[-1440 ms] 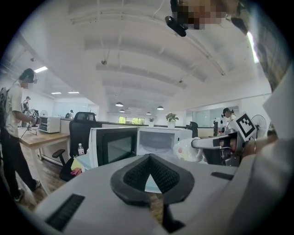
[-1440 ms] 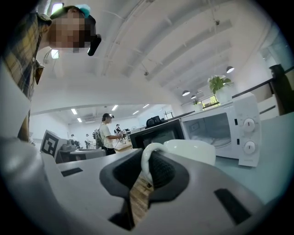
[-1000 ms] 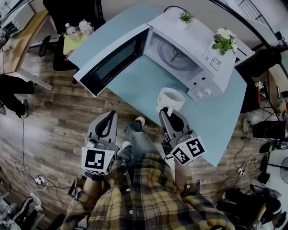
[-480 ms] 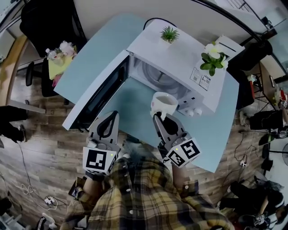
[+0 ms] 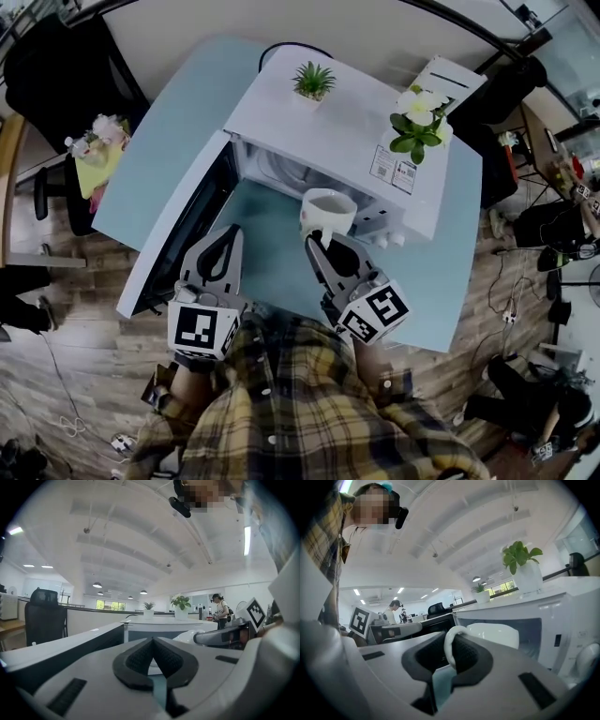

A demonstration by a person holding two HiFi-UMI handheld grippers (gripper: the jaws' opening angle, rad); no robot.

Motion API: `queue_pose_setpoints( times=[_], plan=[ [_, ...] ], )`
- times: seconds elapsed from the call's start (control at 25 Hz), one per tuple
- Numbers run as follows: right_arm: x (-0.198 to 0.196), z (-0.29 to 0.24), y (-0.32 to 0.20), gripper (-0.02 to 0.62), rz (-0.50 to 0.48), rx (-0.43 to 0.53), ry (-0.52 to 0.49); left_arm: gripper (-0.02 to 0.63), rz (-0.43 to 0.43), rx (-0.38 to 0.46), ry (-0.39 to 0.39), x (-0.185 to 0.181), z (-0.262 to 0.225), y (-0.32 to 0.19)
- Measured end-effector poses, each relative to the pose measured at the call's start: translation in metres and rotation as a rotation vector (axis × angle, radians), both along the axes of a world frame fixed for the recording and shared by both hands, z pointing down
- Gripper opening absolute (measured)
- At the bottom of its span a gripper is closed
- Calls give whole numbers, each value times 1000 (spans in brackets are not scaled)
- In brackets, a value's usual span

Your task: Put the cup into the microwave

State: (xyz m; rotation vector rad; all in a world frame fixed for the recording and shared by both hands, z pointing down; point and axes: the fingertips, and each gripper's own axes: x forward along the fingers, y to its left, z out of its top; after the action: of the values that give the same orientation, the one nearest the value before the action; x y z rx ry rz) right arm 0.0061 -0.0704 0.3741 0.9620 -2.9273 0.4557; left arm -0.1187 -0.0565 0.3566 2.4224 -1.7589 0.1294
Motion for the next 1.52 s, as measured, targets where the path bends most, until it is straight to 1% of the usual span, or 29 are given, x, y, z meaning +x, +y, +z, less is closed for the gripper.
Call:
queue_pose_setpoints(
  times=[0.32, 0.76, 1.08, 1.52],
  plan=[
    [8, 4, -14, 44, 31, 1, 24, -3, 48, 6, 12, 10, 2, -25],
    [23, 8, -18, 45, 69, -2, 41, -3, 109, 2, 15, 28, 5, -45],
    [19, 12, -21, 46, 73, -10, 39, -3, 156, -11, 10, 34, 10, -55],
    [14, 17, -28, 46, 90, -22, 47, -3, 182, -39, 12, 32, 18, -62]
  ],
)
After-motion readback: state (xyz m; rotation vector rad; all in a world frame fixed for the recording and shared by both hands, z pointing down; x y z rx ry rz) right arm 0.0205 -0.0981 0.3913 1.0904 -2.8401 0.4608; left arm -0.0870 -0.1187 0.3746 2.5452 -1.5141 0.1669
